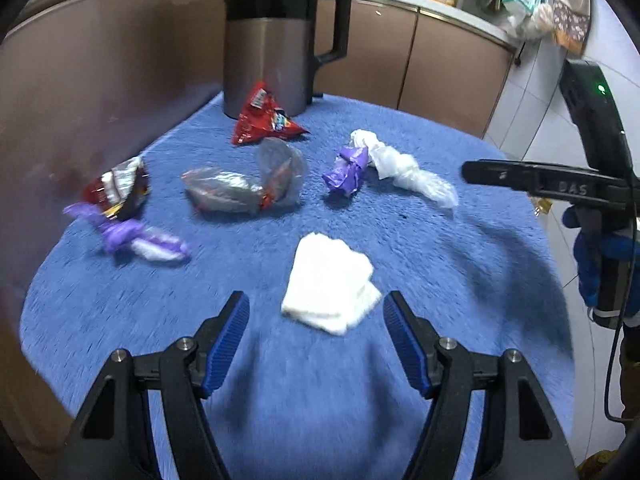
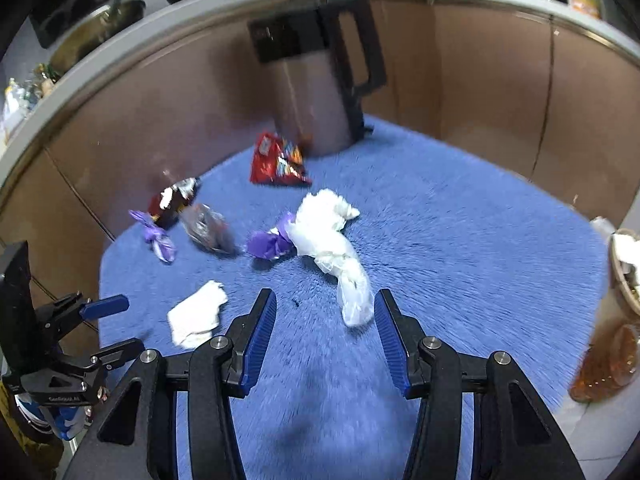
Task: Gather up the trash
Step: 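Grasp the white plastic bag with the right gripper while the left gripper grasps the tissue, then carry the white bag with the right gripper to the bin while the left carries the tissue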
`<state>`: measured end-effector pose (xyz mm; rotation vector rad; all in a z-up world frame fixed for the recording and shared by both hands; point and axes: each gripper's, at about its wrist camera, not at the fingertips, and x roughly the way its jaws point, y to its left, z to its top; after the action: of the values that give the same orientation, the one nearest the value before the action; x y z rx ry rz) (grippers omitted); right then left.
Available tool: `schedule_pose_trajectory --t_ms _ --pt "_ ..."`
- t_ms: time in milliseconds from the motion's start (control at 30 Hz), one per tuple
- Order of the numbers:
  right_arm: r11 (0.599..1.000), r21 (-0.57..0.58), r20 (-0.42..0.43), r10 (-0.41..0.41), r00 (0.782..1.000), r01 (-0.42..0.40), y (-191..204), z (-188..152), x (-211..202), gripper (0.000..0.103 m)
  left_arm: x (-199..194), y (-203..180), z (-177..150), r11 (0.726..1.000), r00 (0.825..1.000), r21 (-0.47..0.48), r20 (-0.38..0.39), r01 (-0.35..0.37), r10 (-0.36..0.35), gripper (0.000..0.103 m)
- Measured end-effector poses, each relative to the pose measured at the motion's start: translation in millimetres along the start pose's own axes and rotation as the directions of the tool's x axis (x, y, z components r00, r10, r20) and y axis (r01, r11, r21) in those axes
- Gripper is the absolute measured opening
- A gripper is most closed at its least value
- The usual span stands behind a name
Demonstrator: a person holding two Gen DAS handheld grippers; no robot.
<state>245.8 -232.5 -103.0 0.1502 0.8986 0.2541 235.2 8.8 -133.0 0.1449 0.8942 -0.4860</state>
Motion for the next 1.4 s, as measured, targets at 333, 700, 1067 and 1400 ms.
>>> schedule_pose_trajectory --t_ms 333,700,1067,1400 --pt "0.999 -0.04 -0.082 -0.005 0.997 0.002 -3.3 25.0 79.5 0.053 49.2 6.4 16.1 0.999 0.998 0.037 -0.055 0.018 -0.016 0.068" --pt "1.0 -0.02 -0.082 -0.01 0.997 0.008 -10.7 11.1 79.1 0.026 52.5 -7.2 8.9 0.997 0.999 0.075 -0.046 0.026 -0.023 0.042" --pt "0.994 0.105 -0.064 0.038 0.997 -0.031 -24.8 -16.7 43.6 0.021 34.4 -24.0 -6.4 0.998 0.998 0.023 -0.034 0.056 -0.055 0.011" --pt "0.994 0.093 -0.006 0.05 0.999 -0.049 0.7 -46.5 -27.6 0.02 -41.9 -49.7 -20.3 1.0 0.999 0.011 0.052 0.014 -0.014 0.011"
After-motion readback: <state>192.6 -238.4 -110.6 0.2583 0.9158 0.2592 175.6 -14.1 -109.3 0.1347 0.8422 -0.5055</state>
